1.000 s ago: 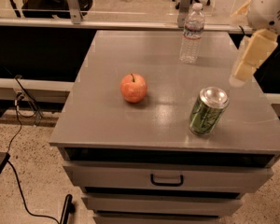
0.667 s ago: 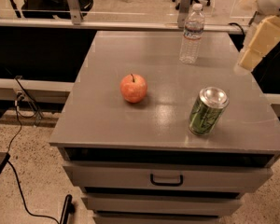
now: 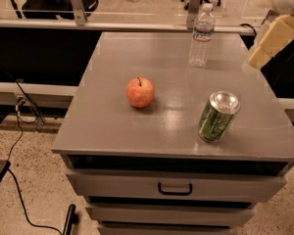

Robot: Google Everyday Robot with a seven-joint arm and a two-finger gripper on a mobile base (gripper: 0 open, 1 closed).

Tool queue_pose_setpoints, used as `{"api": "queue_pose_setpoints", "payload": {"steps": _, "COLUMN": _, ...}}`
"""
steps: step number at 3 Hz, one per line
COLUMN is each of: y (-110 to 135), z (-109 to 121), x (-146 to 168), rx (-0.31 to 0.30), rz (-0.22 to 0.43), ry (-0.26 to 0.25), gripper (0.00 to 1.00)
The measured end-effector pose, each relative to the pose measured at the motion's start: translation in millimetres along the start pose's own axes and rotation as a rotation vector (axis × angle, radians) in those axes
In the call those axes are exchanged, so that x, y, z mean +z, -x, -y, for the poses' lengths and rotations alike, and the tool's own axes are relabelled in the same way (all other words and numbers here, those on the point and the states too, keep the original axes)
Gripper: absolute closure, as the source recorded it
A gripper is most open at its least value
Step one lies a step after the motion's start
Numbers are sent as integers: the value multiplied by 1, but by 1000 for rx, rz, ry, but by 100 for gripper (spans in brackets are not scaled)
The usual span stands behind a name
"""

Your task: Pick water bottle

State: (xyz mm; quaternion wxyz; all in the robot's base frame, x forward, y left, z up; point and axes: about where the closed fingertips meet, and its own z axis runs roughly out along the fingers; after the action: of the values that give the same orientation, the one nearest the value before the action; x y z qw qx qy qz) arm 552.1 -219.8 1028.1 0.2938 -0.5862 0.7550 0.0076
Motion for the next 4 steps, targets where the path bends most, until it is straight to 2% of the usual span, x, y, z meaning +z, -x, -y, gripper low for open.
{"api": "queue_pose_setpoints", "payload": {"steps": 1, "y": -6, "z": 35, "x": 6, "rx": 146, "rz": 184, "ry": -85, "gripper": 0}}
{"api": "queue_pose_setpoints", "payload": {"steps": 2, "y": -6, "z": 80, "x": 25, "rx": 268, "rz": 322, "ry": -166, "gripper": 0}}
{"api": "queue_pose_setpoints", "payload": {"steps": 3, "y": 2, "z": 119, "x": 51, "rx": 344, "rz": 435, "ry": -213, "gripper": 0}}
{"api": "queue_pose_setpoints", "payload": {"steps": 4, "y": 17, "z": 142, "x": 84, "rx": 383, "rz": 511, "ry": -215, "gripper": 0}}
